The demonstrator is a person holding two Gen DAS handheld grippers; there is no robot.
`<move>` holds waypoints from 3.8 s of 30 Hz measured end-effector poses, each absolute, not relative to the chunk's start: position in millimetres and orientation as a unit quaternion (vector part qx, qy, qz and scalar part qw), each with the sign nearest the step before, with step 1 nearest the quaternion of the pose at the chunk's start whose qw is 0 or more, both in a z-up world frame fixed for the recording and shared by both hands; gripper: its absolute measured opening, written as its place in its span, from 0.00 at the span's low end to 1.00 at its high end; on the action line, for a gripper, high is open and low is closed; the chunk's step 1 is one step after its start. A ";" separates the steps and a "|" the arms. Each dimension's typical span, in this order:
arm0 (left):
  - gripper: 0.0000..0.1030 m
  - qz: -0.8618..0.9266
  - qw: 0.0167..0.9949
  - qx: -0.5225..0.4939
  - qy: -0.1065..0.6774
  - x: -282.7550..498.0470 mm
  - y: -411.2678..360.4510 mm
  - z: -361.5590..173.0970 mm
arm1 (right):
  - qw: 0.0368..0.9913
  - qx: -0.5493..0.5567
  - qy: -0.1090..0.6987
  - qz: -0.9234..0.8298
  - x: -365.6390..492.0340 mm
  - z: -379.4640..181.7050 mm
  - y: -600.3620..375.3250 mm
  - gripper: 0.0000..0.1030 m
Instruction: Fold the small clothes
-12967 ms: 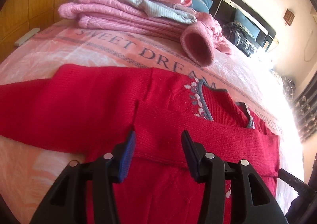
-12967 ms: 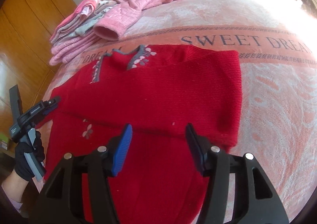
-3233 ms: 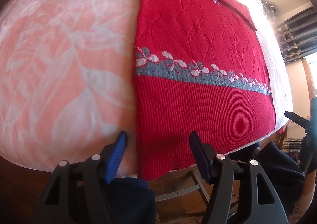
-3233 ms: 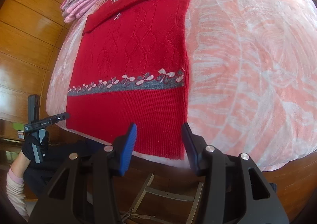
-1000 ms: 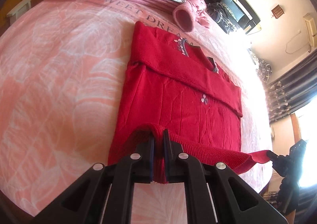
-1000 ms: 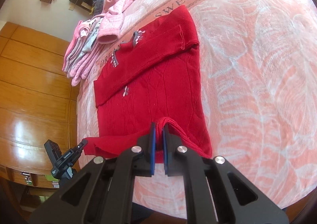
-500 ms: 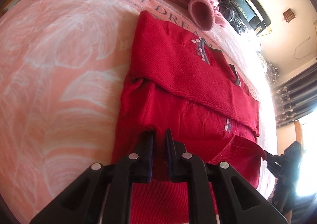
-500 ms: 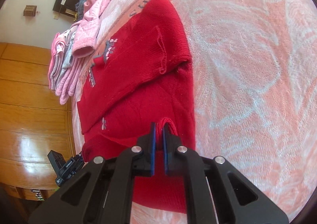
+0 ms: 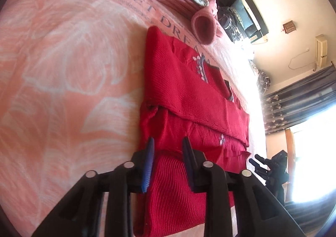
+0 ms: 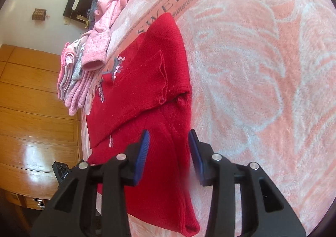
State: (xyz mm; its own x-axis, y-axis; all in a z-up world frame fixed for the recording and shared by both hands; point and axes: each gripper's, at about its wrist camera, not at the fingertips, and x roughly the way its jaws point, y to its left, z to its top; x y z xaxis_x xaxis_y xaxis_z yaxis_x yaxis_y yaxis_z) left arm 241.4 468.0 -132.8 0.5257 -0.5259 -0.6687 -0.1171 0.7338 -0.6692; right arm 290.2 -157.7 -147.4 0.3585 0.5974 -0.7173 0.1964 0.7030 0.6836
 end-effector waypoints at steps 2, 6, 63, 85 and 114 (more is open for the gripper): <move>0.31 -0.109 0.814 -0.348 0.452 237.5 480.4 -126.9 | 0.748 0.360 0.542 0.131 289.5 -141.9 -162.1 0.37; 0.31 -0.113 0.831 -0.317 0.443 241.5 475.1 -118.6 | 0.758 0.350 0.532 0.140 293.2 -132.1 -159.8 0.37; 0.12 -0.156 0.881 0.047 0.443 259.4 353.1 -145.5 | 0.759 0.262 0.569 0.177 298.1 -152.8 -115.6 0.38; 0.16 -0.152 0.883 0.042 0.443 257.2 347.0 -150.1 | 0.796 0.067 0.559 0.223 310.7 -155.9 -57.0 0.41; 0.04 -0.187 0.925 -0.149 0.296 268.9 380.1 -41.8 | 0.844 0.167 0.436 0.263 313.0 -42.1 -106.6 0.03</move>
